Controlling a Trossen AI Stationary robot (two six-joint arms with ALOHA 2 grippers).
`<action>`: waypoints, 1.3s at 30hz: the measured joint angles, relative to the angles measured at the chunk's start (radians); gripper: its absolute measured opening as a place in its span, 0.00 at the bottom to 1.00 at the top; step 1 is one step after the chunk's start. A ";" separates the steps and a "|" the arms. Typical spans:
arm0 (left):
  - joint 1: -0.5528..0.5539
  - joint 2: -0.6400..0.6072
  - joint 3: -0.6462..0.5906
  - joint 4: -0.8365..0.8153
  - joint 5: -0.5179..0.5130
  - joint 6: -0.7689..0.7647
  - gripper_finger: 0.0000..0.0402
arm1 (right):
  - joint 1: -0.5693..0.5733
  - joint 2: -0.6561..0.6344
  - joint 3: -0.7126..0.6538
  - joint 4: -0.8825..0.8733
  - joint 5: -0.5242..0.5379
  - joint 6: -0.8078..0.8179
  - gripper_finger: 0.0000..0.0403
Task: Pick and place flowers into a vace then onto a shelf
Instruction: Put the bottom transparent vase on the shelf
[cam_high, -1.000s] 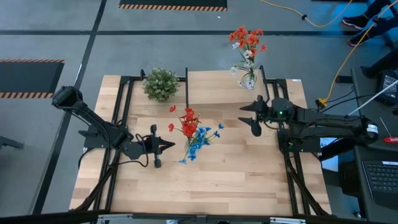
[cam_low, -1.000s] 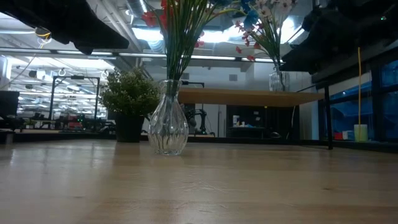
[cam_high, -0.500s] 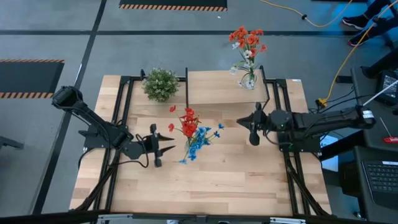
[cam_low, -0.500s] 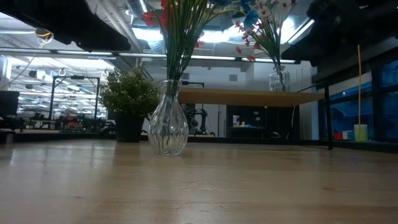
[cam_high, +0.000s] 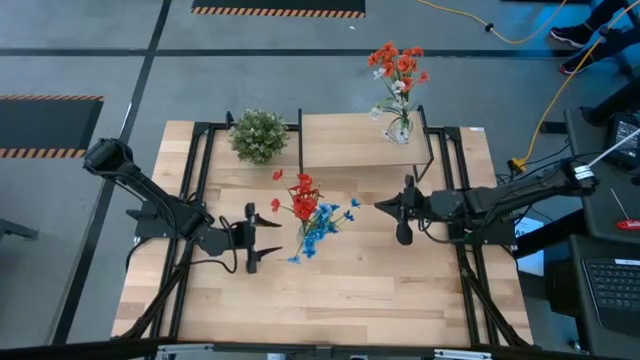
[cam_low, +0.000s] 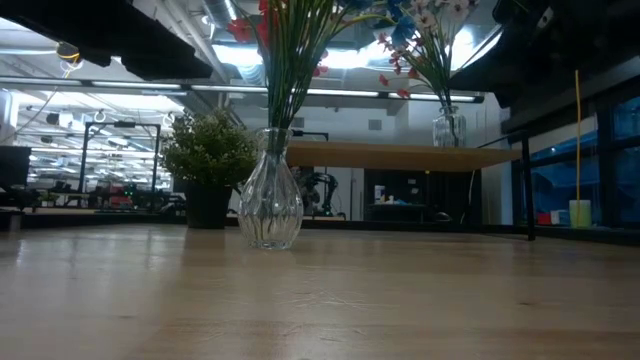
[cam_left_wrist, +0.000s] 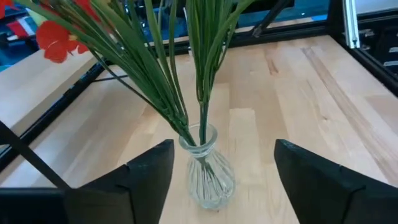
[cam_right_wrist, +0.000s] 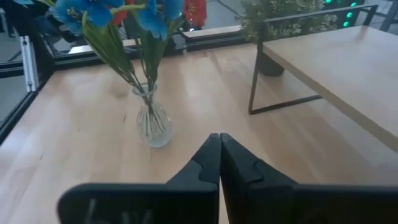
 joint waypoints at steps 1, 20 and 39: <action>0.000 0.000 0.000 -0.001 0.000 0.000 0.68 | 0.005 0.005 0.000 0.003 0.010 0.000 0.01; 0.090 0.218 0.000 0.175 0.060 -0.091 0.71 | 0.032 0.041 0.021 0.022 0.025 -0.003 0.01; 0.193 0.435 0.000 0.406 0.133 -0.213 0.70 | 0.049 0.041 0.021 0.013 0.023 -0.012 0.02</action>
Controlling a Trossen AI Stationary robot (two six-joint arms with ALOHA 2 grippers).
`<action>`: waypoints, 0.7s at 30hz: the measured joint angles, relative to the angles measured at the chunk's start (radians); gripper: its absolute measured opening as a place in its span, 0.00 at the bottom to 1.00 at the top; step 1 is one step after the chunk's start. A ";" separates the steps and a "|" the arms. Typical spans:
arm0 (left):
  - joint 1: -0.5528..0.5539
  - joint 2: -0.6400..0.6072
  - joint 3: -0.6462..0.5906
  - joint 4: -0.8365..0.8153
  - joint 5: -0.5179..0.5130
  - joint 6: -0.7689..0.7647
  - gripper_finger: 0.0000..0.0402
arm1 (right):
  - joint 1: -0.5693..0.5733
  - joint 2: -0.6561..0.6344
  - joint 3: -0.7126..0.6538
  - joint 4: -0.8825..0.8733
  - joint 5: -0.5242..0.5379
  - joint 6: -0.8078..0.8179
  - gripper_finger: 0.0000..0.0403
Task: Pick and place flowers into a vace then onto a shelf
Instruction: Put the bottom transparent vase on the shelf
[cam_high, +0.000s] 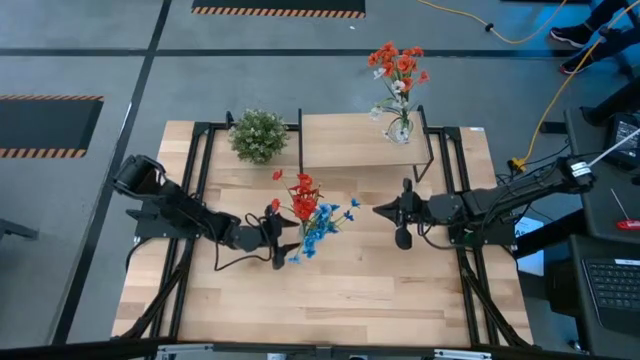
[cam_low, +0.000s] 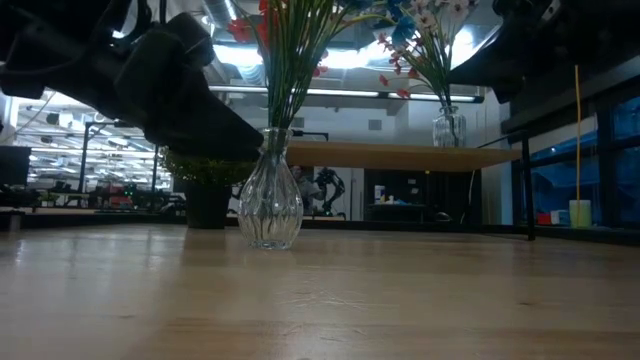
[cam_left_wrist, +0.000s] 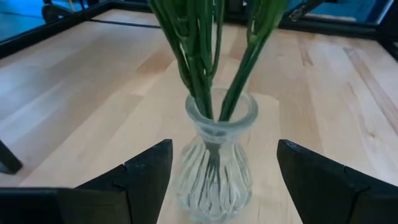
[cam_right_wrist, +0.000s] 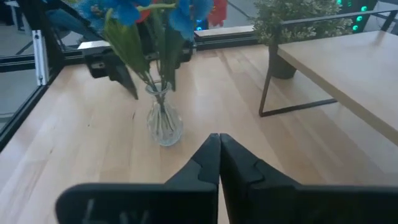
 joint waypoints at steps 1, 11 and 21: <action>0.005 0.002 0.000 0.008 0.003 -0.003 0.70 | 0.005 0.000 0.000 0.000 0.000 -0.002 0.03; 0.049 0.056 0.000 0.097 0.057 -0.001 0.70 | 0.040 0.000 0.000 0.001 0.002 -0.015 0.01; 0.083 0.082 0.000 0.163 0.107 0.002 0.70 | 0.040 0.000 0.000 0.000 0.054 -0.017 0.02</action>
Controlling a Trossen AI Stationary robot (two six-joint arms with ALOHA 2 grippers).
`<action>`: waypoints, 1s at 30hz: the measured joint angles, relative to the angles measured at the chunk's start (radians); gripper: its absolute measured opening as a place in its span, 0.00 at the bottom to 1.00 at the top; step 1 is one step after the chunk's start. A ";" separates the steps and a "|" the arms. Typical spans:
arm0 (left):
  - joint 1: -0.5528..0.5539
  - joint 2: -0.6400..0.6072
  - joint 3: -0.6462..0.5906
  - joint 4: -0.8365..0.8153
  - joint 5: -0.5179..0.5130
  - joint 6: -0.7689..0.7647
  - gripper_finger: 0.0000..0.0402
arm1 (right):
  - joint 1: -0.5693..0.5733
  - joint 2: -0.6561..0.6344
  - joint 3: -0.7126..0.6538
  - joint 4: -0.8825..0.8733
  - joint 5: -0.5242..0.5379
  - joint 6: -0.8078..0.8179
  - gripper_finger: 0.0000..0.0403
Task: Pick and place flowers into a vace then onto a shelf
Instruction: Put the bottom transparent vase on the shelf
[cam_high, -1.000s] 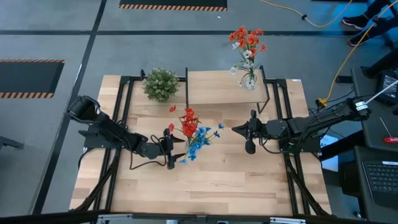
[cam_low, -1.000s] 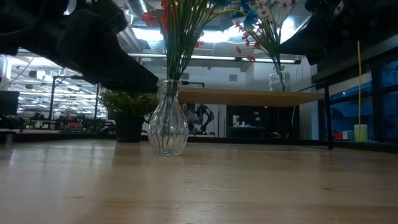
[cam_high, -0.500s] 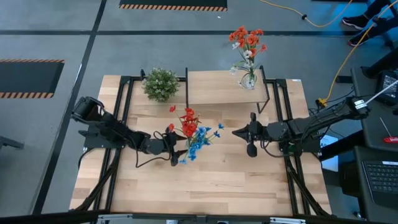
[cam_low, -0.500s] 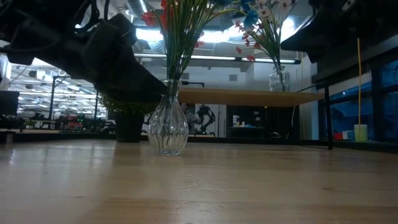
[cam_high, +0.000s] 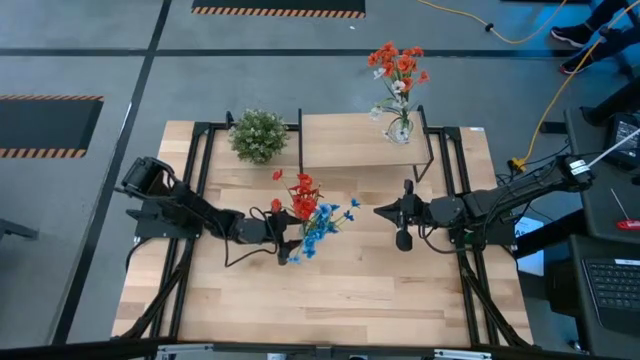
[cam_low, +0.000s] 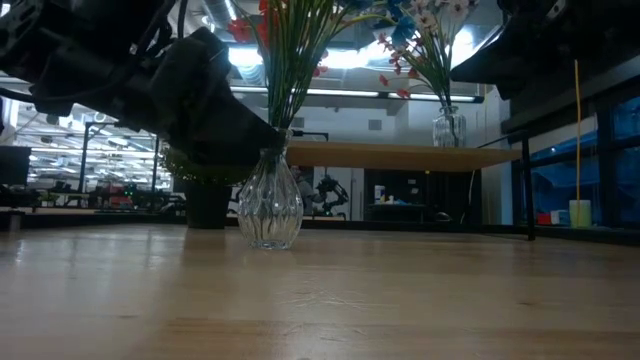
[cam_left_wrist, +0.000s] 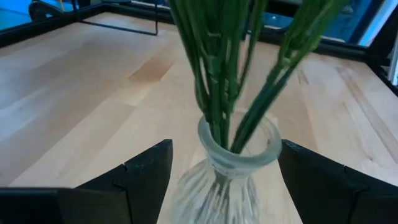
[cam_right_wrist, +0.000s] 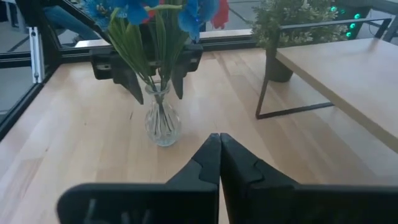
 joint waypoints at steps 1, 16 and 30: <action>0.002 0.000 0.000 0.002 0.001 0.000 0.70 | 0.000 0.000 0.000 0.000 0.000 -0.001 0.02; 0.010 0.000 0.000 0.000 0.003 0.001 0.57 | 0.000 0.000 0.000 0.000 0.000 -0.005 0.02; 0.018 0.040 0.001 0.046 -0.005 0.036 0.37 | 0.000 0.000 0.000 -0.007 0.000 -0.004 0.02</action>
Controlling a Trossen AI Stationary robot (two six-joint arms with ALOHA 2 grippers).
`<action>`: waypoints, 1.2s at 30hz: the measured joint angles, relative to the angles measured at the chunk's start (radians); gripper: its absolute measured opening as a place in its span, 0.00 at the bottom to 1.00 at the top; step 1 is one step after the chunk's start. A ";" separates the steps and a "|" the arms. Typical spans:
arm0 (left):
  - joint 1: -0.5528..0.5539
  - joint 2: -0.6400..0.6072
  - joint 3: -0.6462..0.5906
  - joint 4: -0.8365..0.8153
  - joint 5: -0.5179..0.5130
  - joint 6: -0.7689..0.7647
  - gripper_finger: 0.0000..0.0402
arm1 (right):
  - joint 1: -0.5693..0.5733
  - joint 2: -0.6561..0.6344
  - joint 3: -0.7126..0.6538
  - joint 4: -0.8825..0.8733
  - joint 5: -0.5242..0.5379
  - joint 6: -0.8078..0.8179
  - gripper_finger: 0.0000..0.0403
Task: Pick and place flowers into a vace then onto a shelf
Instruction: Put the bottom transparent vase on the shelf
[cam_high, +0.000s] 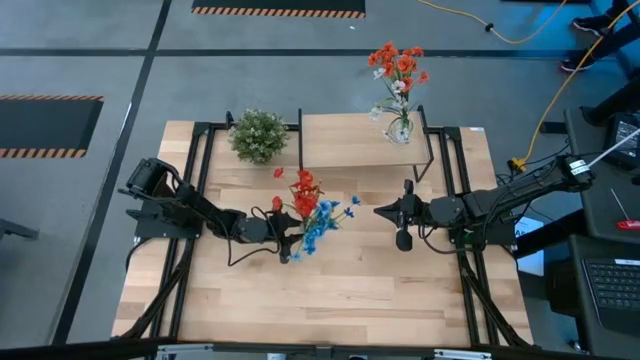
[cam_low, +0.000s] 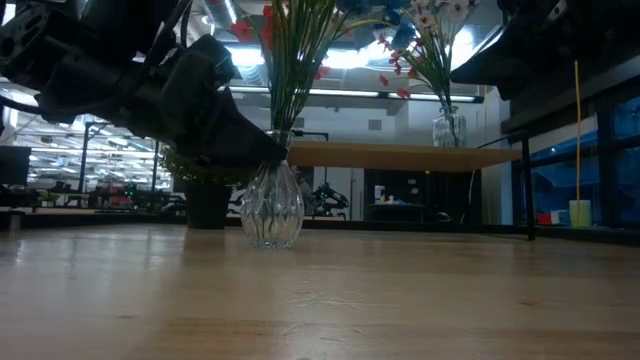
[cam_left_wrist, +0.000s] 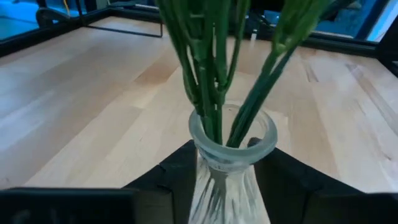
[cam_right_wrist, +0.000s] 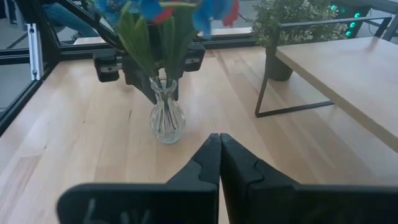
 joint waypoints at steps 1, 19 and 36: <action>0.000 0.000 0.000 0.000 0.000 0.006 0.35 | 0.000 0.000 0.000 -0.001 0.000 0.000 0.02; 0.000 -0.011 0.000 0.033 0.003 0.104 0.26 | 0.000 0.000 0.000 -0.009 0.000 0.002 0.02; 0.064 -0.320 0.000 -0.129 0.027 0.181 0.26 | 0.000 0.000 0.000 -0.016 0.000 0.002 0.02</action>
